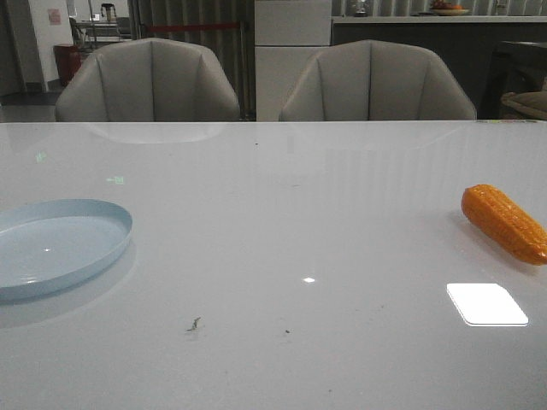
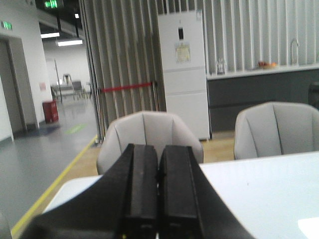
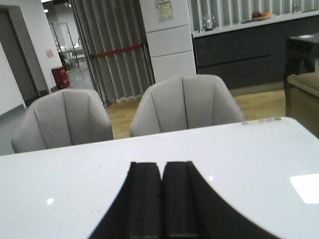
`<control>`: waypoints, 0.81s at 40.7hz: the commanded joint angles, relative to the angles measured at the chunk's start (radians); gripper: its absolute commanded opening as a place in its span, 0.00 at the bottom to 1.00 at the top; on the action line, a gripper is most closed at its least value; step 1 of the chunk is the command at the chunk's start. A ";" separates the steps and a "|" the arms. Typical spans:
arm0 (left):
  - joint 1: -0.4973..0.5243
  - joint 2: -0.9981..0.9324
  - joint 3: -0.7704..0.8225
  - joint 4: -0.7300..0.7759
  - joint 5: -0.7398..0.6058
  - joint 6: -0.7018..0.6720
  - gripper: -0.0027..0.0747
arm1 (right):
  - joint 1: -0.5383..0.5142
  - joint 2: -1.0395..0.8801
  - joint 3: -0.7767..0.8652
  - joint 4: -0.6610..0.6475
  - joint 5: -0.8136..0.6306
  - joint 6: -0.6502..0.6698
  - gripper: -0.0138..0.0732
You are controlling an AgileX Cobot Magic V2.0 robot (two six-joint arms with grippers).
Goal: Place corn on plate with both arms
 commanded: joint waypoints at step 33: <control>0.000 0.557 -0.095 -0.076 0.098 -0.008 0.56 | -0.004 0.531 -0.079 -0.101 0.052 -0.006 0.69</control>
